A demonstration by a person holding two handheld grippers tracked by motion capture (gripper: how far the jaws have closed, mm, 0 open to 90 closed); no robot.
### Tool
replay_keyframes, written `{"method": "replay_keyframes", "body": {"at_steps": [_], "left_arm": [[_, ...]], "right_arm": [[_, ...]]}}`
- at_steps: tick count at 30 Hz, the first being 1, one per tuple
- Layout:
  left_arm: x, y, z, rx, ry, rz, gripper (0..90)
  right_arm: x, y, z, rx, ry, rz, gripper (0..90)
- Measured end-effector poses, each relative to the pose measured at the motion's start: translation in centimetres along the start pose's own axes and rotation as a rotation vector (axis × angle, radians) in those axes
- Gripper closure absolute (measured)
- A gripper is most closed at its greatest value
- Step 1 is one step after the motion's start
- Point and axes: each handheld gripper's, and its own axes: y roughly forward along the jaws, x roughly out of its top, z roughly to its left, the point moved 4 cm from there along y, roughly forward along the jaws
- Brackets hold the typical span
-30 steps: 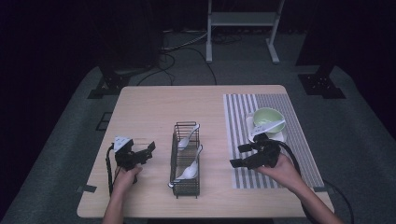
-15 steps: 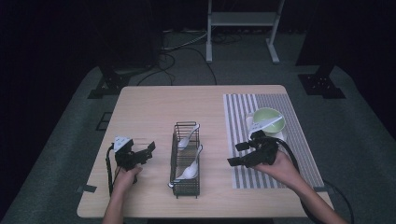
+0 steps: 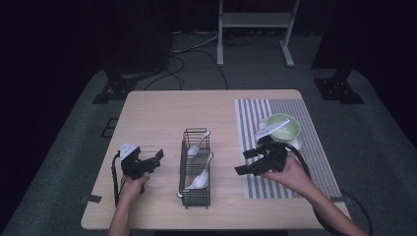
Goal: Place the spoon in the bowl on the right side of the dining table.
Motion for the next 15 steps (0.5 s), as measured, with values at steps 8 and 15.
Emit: {"method": "replay_keyframes", "body": {"at_steps": [8,15], "left_arm": [[0.0,0.0,0.0,0.000,-0.001,-0.001,0.0],[0.0,0.0,0.0,-0.003,0.001,0.002,0.0]], "right_arm": [[0.8,0.4,0.3,0.013,-0.009,0.016,17.8],[1.4,0.9,0.6,0.014,-0.023,0.034,17.8]]}}
